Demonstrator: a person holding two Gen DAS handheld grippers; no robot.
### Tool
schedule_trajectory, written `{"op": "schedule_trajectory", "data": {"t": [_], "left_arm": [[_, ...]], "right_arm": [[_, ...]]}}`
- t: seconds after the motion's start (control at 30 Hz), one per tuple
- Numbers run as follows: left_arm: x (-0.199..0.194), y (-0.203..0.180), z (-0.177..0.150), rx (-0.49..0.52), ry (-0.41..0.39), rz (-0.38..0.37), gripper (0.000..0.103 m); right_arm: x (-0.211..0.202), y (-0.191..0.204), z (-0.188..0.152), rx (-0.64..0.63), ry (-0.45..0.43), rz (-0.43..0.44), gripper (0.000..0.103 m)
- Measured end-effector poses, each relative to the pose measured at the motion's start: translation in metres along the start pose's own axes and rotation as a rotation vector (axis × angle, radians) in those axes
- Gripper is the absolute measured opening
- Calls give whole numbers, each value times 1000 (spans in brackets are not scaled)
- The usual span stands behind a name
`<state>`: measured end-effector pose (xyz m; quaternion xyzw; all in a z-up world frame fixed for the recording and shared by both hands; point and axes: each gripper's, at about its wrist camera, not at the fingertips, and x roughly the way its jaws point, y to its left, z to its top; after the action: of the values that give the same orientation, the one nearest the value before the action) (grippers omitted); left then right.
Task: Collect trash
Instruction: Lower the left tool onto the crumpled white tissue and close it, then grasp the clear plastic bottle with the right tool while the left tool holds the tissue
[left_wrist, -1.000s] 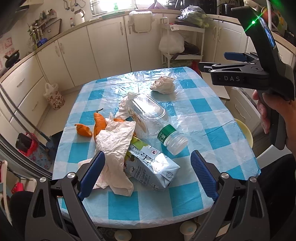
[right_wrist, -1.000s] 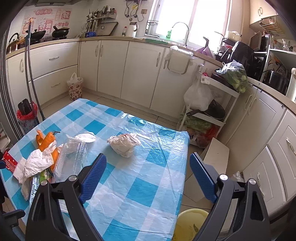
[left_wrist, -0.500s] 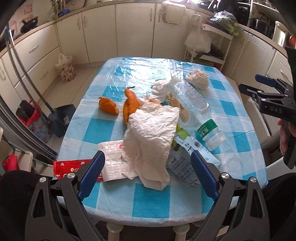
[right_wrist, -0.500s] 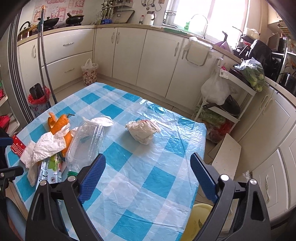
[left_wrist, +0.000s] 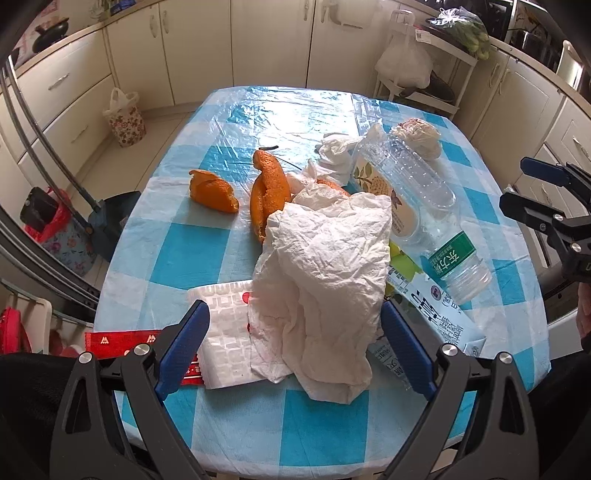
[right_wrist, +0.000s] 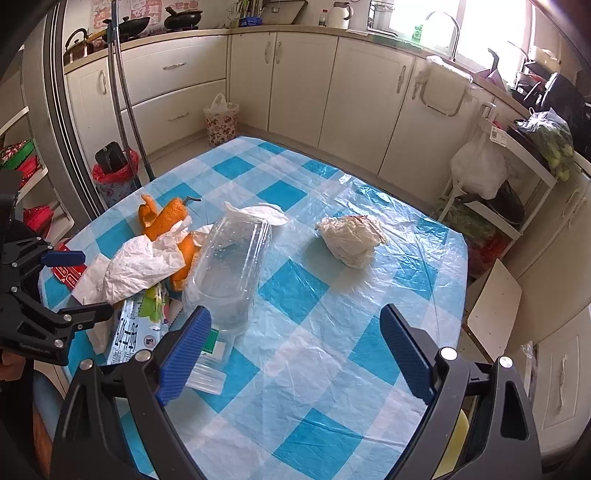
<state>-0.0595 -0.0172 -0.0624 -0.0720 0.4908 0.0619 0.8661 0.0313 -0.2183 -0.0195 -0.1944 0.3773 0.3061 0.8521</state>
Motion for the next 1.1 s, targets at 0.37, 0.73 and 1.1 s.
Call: {"op": "schedule_trajectory", "data": {"t": [0.37,0.73,1.1], "left_arm": [[-1,11,2,-54,-24,-110,27],[-45,35,6,-154,-213,-208,4],[-64,41,5,-160,-290,-176,4]], "right_arm": [[7,2,2,0,19,16,89],[15,6,6,23,35,61,89],[34,20,18,87,61,123,89]]}}
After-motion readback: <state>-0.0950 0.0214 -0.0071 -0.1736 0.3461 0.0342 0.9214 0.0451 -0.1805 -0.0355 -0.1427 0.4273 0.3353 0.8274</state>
